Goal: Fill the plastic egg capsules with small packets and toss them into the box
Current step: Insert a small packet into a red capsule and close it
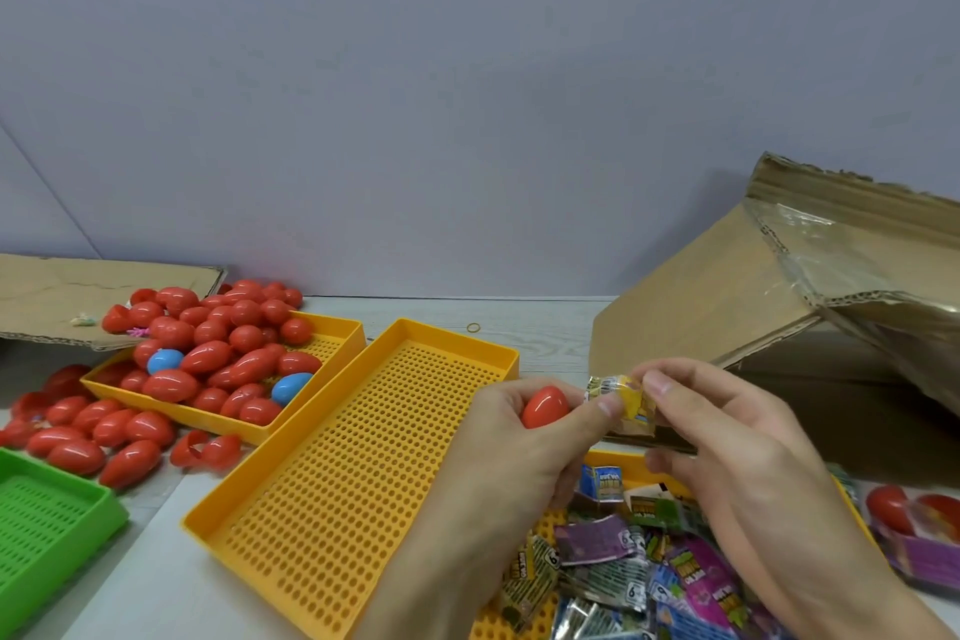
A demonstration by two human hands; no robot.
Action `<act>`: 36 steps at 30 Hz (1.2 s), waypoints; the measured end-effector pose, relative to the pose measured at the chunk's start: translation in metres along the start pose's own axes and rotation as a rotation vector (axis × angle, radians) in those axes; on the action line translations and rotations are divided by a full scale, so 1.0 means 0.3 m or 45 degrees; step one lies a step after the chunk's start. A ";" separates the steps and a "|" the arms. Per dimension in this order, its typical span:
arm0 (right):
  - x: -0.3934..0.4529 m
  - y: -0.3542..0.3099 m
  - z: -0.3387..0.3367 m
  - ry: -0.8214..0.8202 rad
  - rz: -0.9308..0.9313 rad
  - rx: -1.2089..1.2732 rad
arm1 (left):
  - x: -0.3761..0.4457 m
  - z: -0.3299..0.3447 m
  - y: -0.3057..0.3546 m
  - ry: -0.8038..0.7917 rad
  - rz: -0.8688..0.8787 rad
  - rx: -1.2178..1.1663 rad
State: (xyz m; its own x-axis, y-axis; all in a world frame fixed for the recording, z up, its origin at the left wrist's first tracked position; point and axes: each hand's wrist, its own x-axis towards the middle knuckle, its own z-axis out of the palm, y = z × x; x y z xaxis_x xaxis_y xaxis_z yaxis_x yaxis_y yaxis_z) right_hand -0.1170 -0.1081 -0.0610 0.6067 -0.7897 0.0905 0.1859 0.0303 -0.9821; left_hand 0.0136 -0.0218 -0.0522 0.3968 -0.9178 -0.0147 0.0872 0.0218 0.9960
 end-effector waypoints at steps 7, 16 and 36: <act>-0.004 -0.003 -0.007 -0.070 0.019 -0.075 | -0.004 0.001 0.003 -0.033 -0.008 0.016; -0.008 -0.025 -0.002 0.003 0.121 0.234 | -0.010 -0.006 0.005 -0.022 -0.061 0.207; -0.008 -0.019 0.006 -0.031 -0.010 0.145 | -0.010 -0.004 0.011 0.043 -0.035 0.309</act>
State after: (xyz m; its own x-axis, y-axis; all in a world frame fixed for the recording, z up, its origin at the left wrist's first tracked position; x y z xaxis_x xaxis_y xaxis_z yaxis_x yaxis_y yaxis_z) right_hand -0.1182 -0.1054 -0.0554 0.6230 -0.7754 0.1033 0.2765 0.0948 -0.9563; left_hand 0.0138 -0.0185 -0.0491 0.4278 -0.9029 -0.0410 -0.1220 -0.1027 0.9872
